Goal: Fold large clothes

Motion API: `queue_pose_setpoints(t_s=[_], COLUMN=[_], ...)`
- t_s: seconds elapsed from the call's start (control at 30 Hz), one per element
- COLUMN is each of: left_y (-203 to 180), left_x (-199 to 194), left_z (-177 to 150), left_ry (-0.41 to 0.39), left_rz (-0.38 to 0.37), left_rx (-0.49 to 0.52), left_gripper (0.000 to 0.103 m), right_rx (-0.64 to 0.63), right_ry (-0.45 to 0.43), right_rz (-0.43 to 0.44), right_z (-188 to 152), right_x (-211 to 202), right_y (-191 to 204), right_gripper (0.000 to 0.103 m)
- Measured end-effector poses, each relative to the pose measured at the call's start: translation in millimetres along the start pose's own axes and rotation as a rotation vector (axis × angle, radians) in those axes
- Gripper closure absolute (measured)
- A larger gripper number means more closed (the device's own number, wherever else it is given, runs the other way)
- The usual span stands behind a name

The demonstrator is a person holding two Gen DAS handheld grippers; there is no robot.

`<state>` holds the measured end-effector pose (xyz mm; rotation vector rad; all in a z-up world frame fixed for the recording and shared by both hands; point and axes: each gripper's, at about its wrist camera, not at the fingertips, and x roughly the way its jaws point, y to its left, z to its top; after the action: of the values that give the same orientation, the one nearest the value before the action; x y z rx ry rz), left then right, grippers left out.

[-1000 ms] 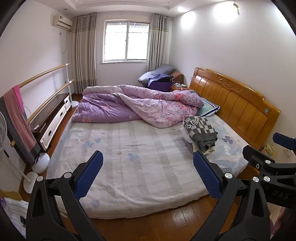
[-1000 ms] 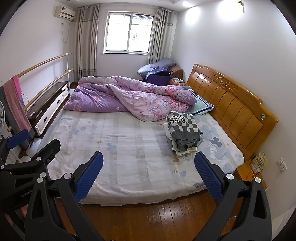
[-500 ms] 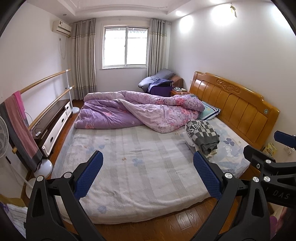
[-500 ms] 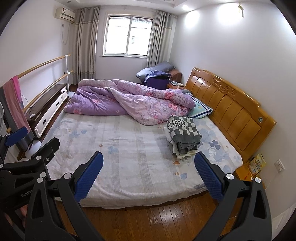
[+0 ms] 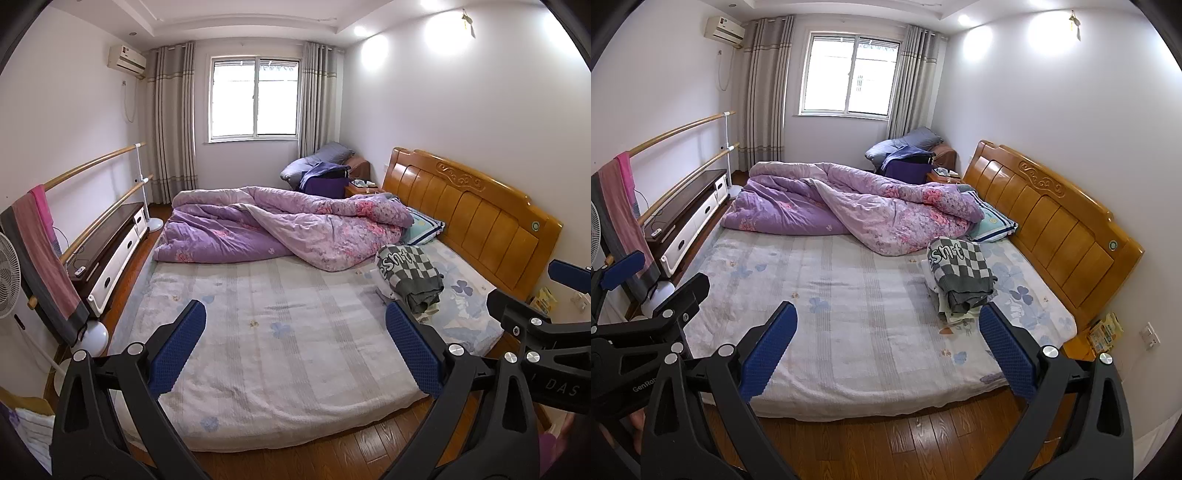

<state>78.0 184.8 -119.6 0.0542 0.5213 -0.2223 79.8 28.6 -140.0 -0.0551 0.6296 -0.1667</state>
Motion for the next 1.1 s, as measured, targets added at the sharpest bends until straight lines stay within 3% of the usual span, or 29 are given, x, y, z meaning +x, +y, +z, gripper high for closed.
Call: queue_pose_setpoints(t_s=[1.1], left_y=[-5], left_x=[11], left_z=[0], left_ry=[-0.006], left_rz=[0.019], left_rx=[-0.011], left_gripper=[0.005], right_rx=[-0.007], right_ry=[0.004], right_rz=[0.008], right_z=[7], right_x=[6], right_y=[2], right_gripper=[0.008])
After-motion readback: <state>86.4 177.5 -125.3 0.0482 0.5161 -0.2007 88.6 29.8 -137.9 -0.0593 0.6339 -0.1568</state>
